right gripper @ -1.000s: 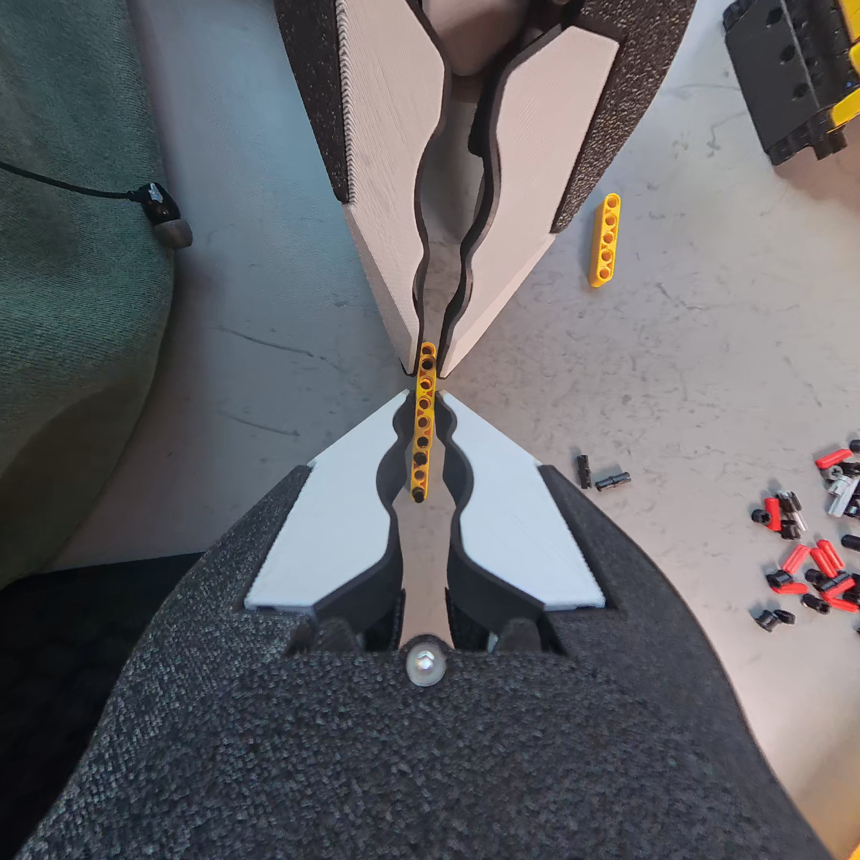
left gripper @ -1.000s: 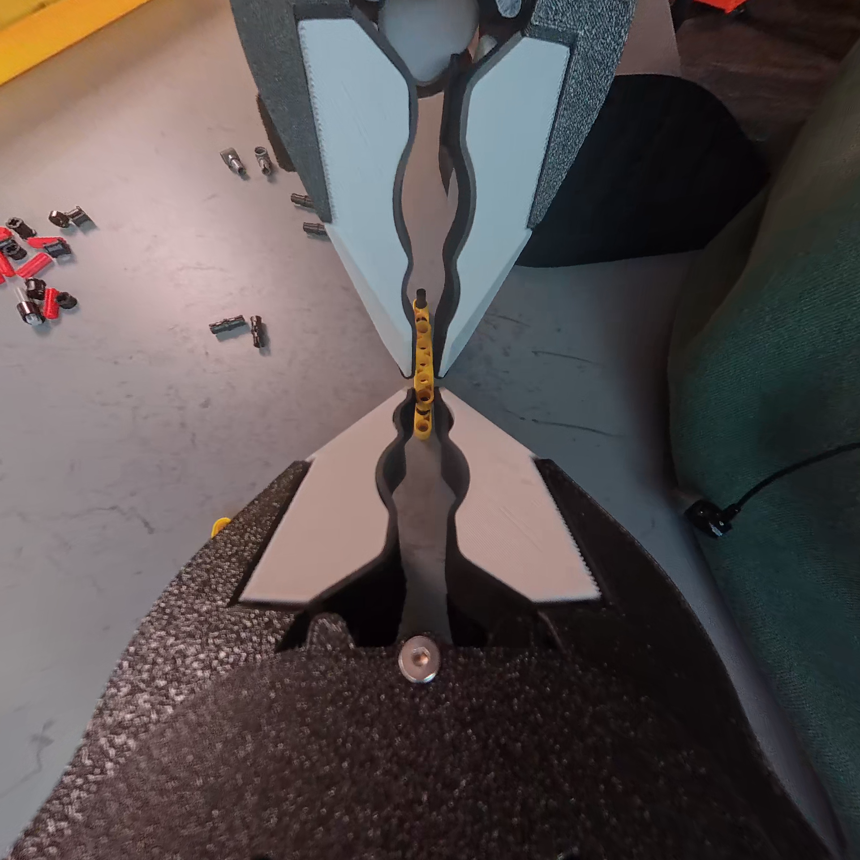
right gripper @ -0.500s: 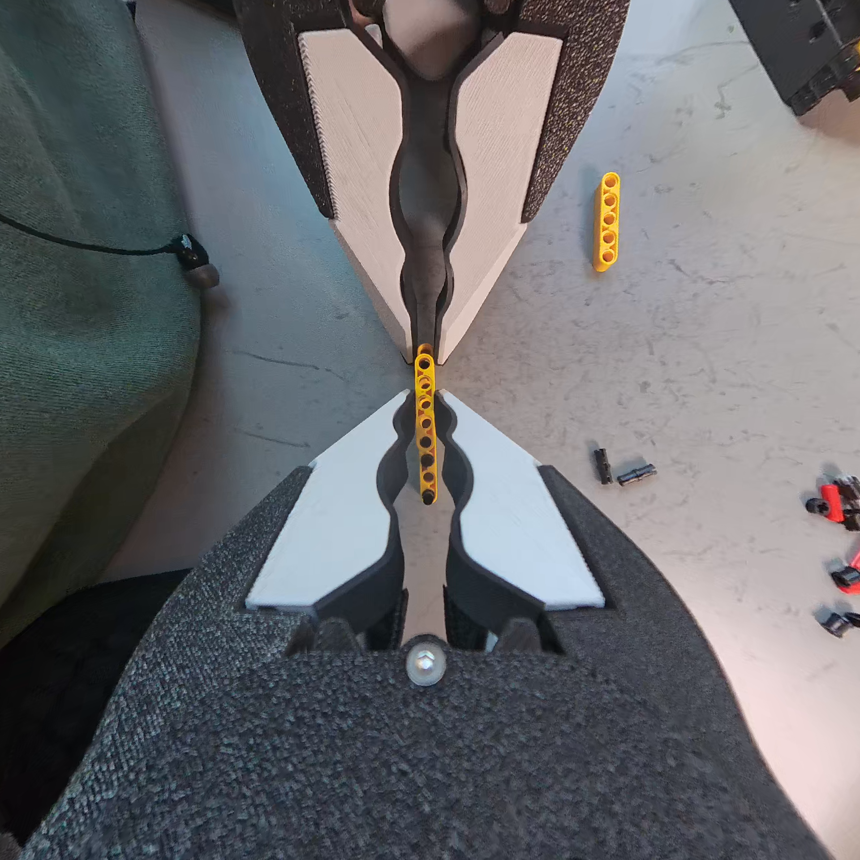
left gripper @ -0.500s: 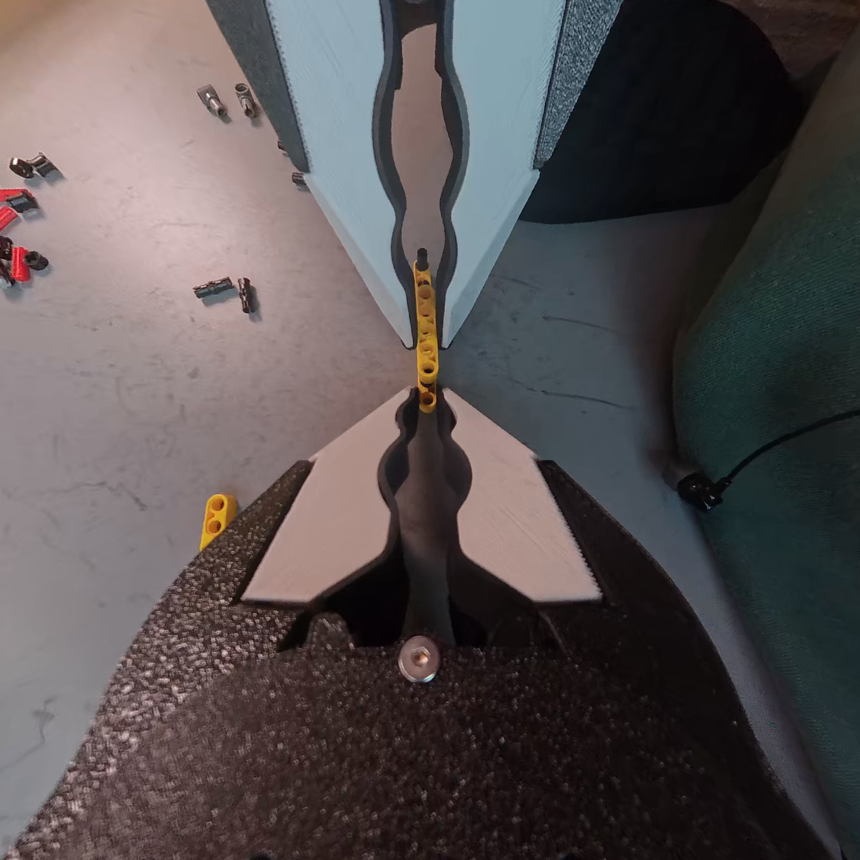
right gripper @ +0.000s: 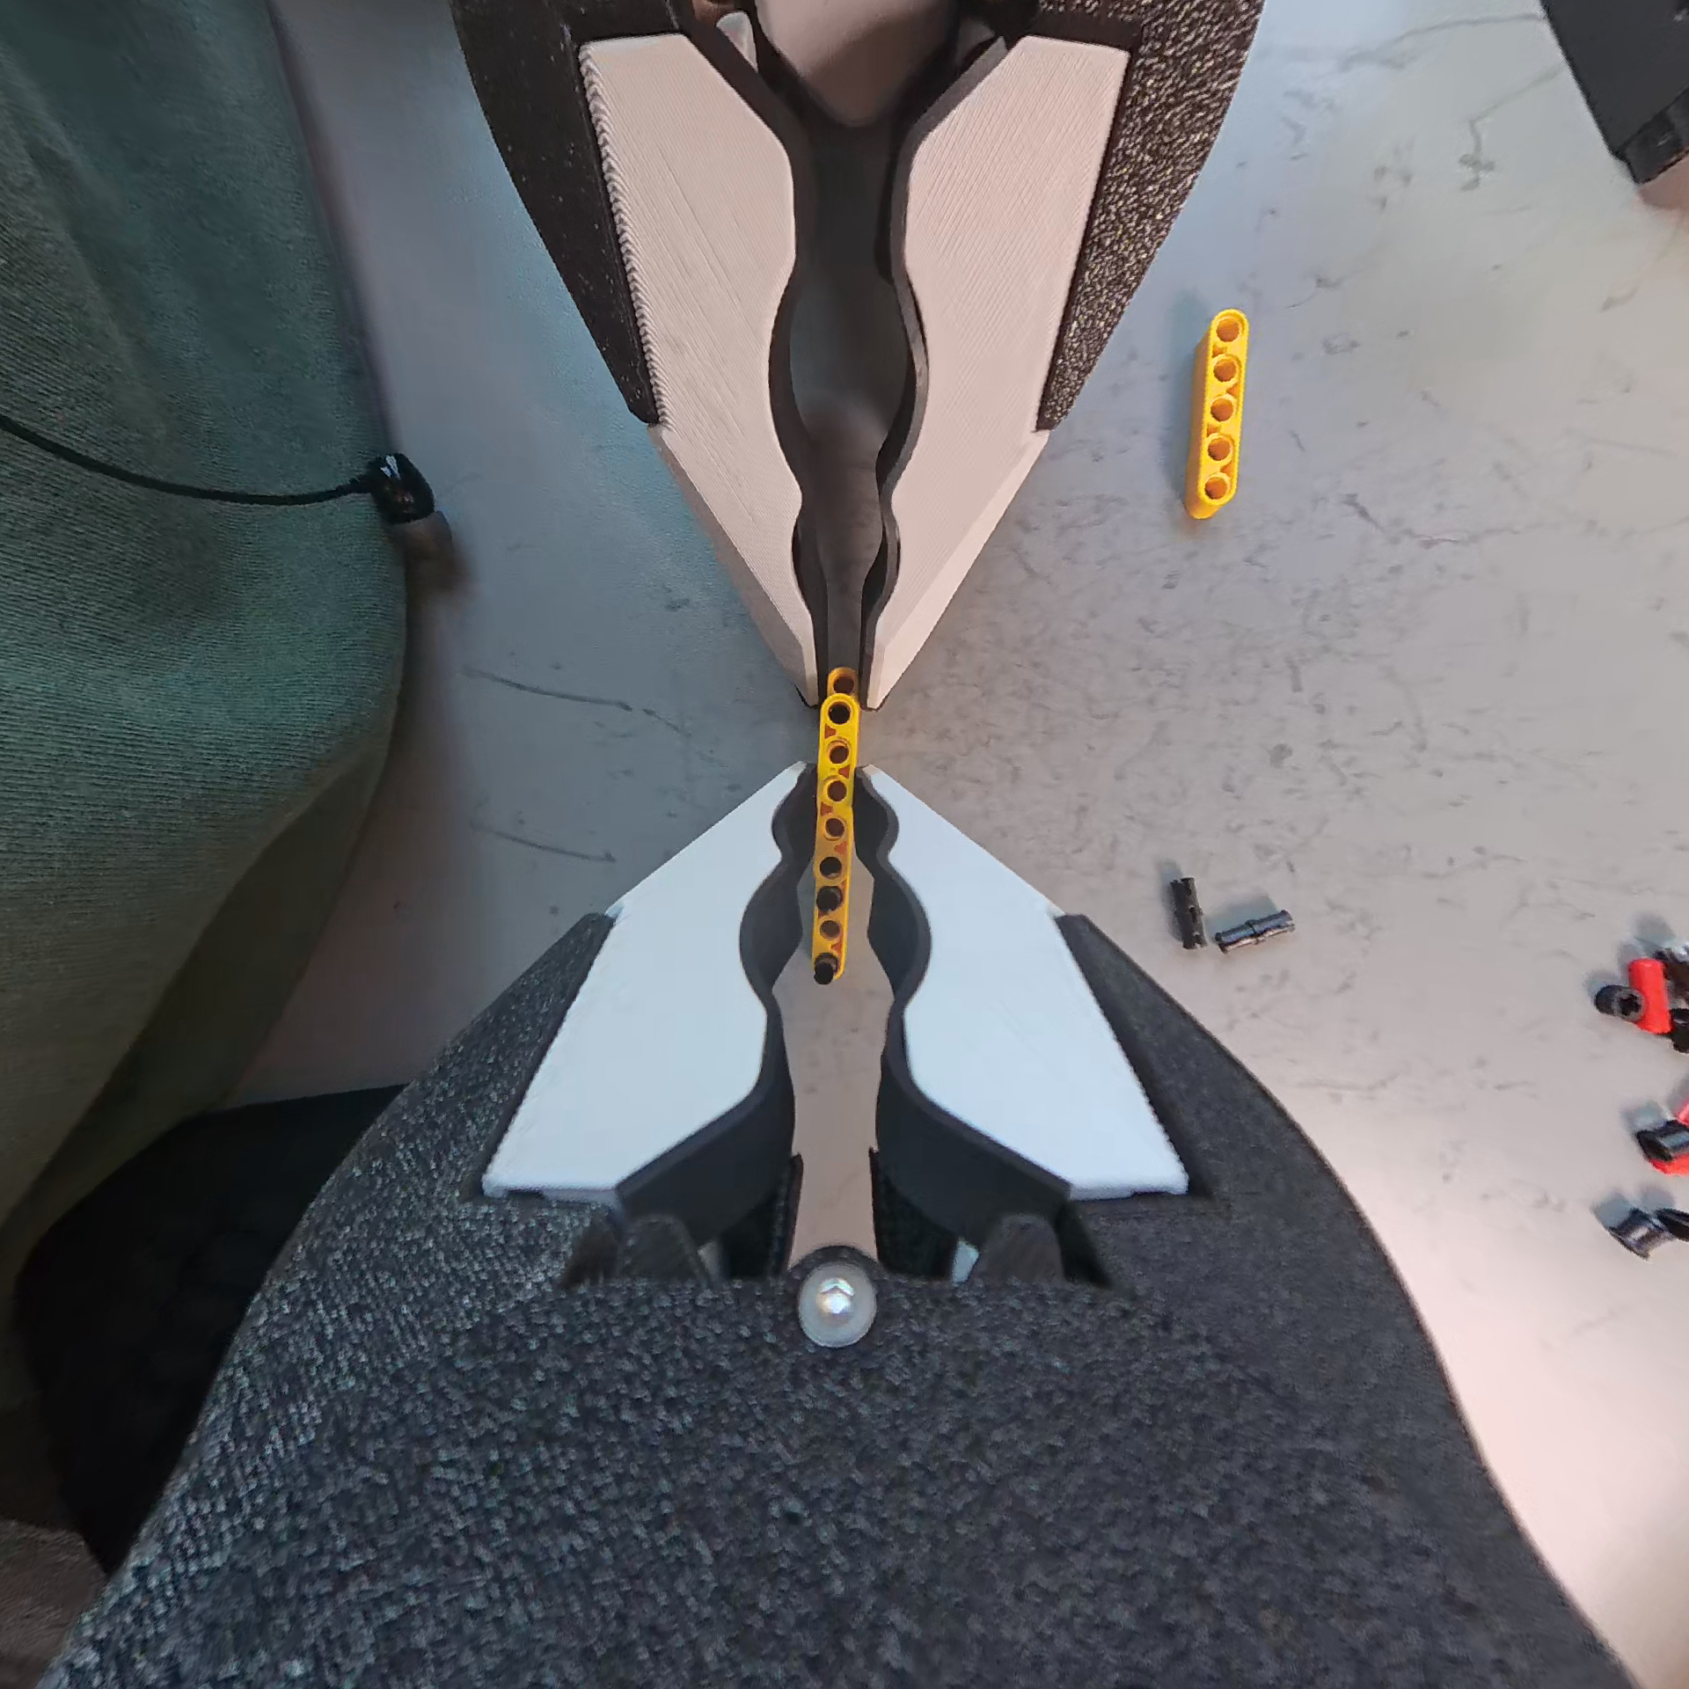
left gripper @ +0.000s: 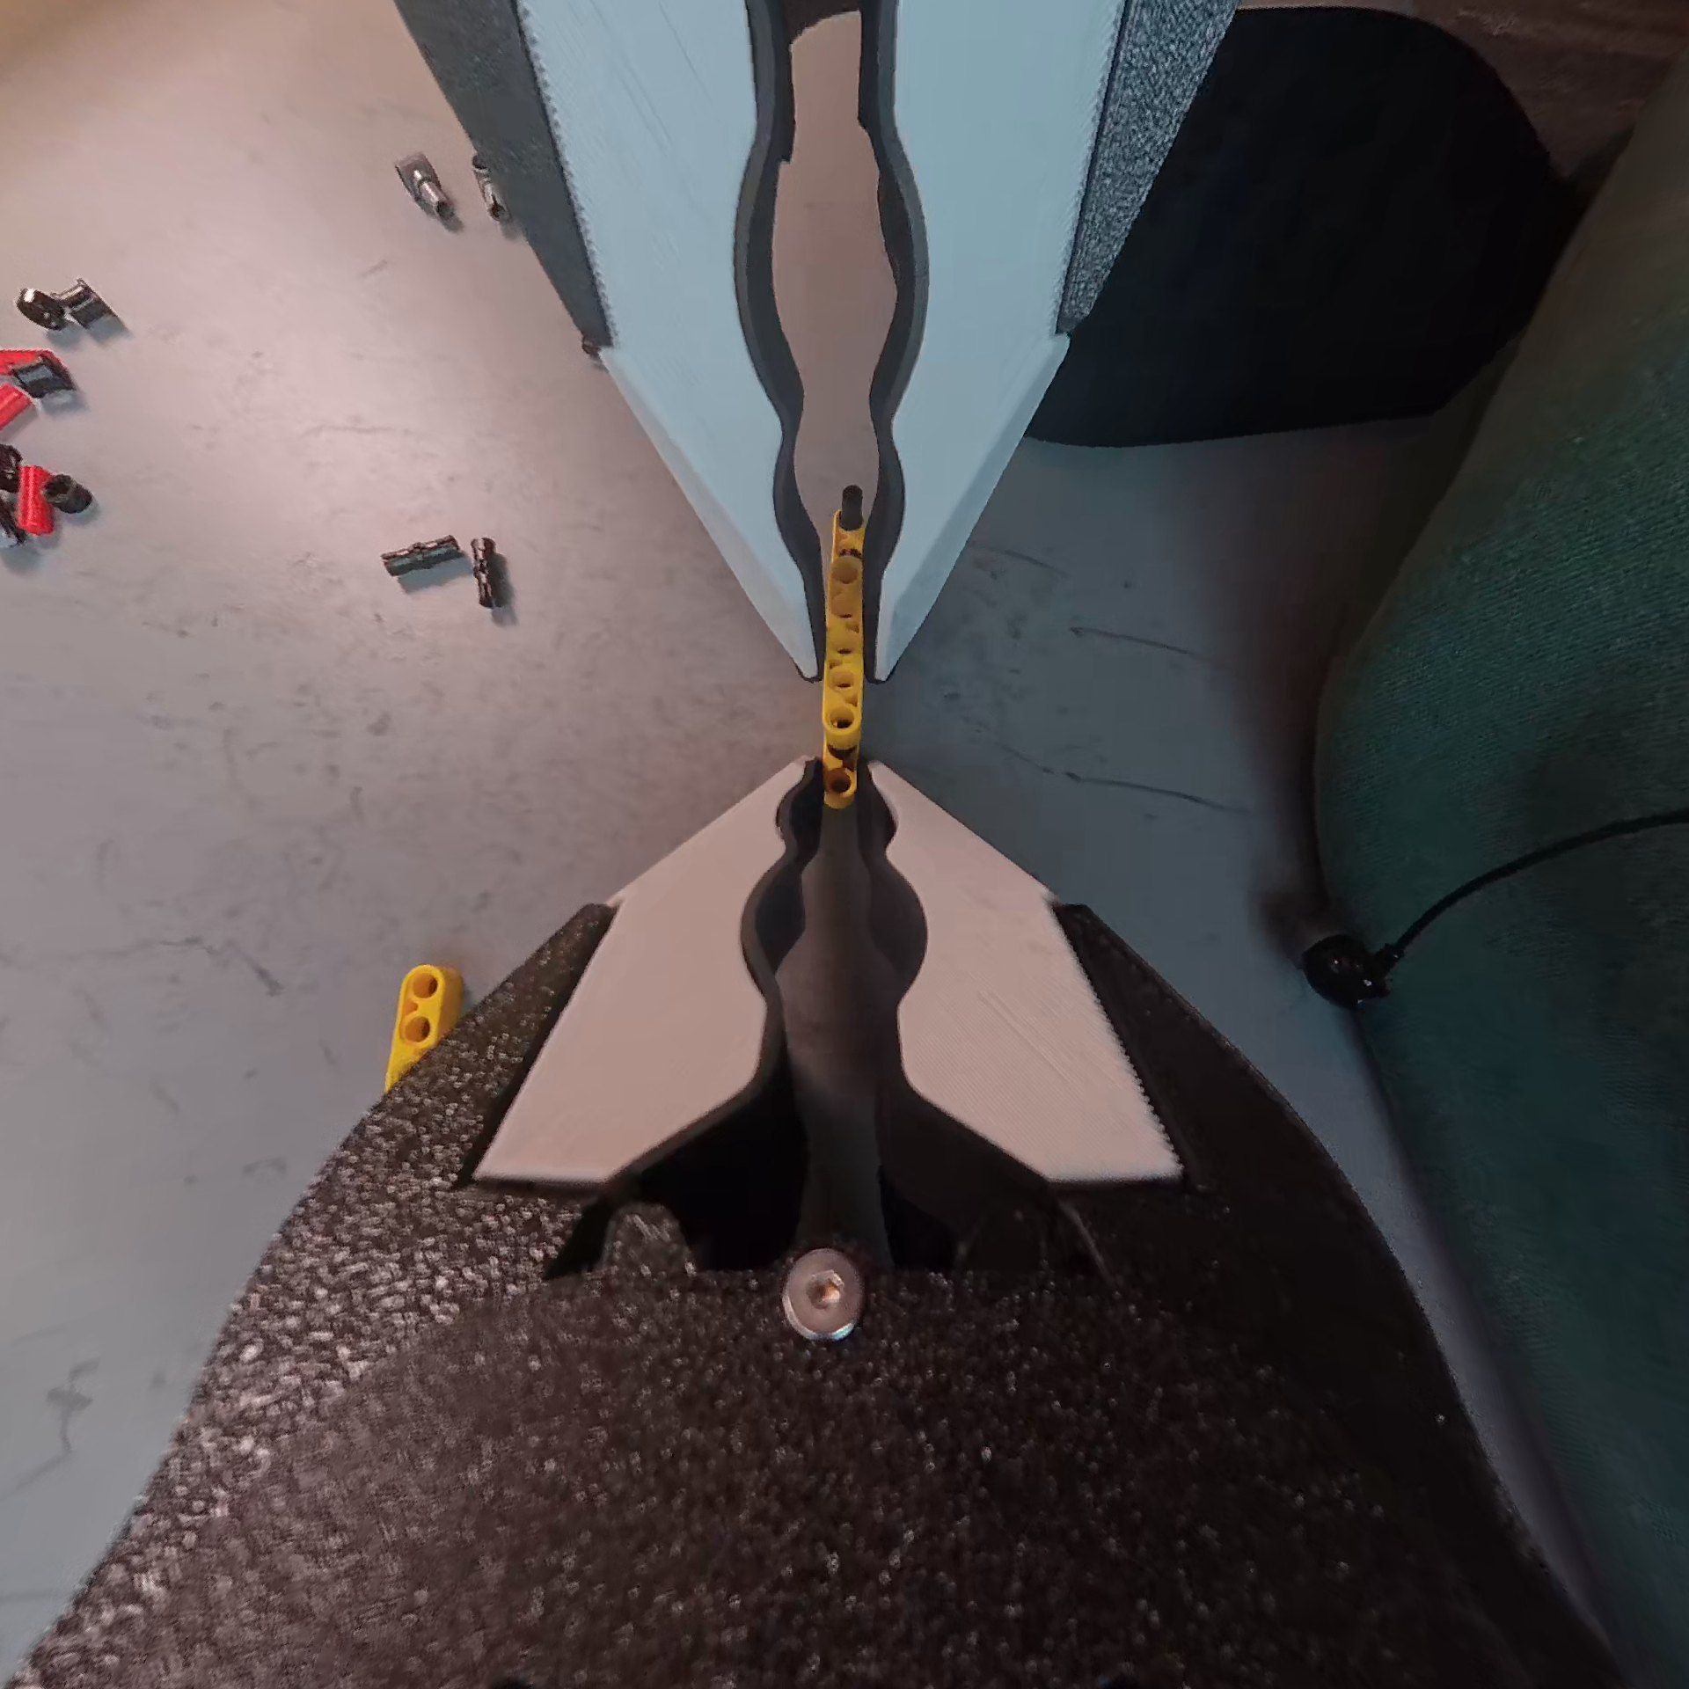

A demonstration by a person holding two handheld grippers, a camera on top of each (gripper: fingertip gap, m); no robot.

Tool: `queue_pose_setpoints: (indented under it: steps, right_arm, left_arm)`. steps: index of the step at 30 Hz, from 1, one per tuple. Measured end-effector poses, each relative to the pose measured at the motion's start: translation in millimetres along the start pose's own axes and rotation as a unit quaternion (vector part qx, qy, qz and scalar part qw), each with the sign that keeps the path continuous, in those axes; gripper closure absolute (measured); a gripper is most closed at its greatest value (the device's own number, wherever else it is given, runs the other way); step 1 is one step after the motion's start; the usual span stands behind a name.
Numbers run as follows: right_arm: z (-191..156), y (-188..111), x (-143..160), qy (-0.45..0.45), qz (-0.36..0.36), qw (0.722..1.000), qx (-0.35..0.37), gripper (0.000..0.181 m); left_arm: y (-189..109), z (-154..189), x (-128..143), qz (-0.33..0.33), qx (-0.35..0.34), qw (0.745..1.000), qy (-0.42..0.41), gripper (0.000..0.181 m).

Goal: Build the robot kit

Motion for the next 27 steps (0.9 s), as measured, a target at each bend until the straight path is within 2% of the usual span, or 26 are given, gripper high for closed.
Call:
queue_pose_setpoints:
  steps: [1, 20, 23, 27]
  right_arm:
    - [-0.1, 0.0, -0.2, -0.001, -0.002, 1.000, 0.001, 0.174]
    - [-5.4, 0.1, -0.3, -0.056, -0.004, 0.998, 0.042, 0.174]
    - [-3.6, 0.2, -0.1, -0.022, -0.003, 0.999, 0.028, 0.174]
    - [-6.4, 0.1, -3.0, -0.014, -0.026, 0.998, 0.048, 0.175]
  left_arm:
    - [0.0, 0.0, 0.0, 0.000, 0.000, 1.000, 0.000, 0.175]
    - [1.2, -7.3, -1.0, 0.001, 0.054, 0.996, -0.070, 0.175]
    - [1.2, -7.0, -0.9, 0.001, 0.053, 0.996, -0.068, 0.175]
    - [1.1, -5.5, -1.0, 0.001, 0.042, 0.997, -0.058, 0.175]
Point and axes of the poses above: each gripper's, where its closed fingertips meet, y out along the fingers, x out of its underside, z = x × y across the jaws, the point moved 8 cm from there along -y, back along the fingers, and after that the axes turned 10 degrees about -z, right-handed, at the moved point
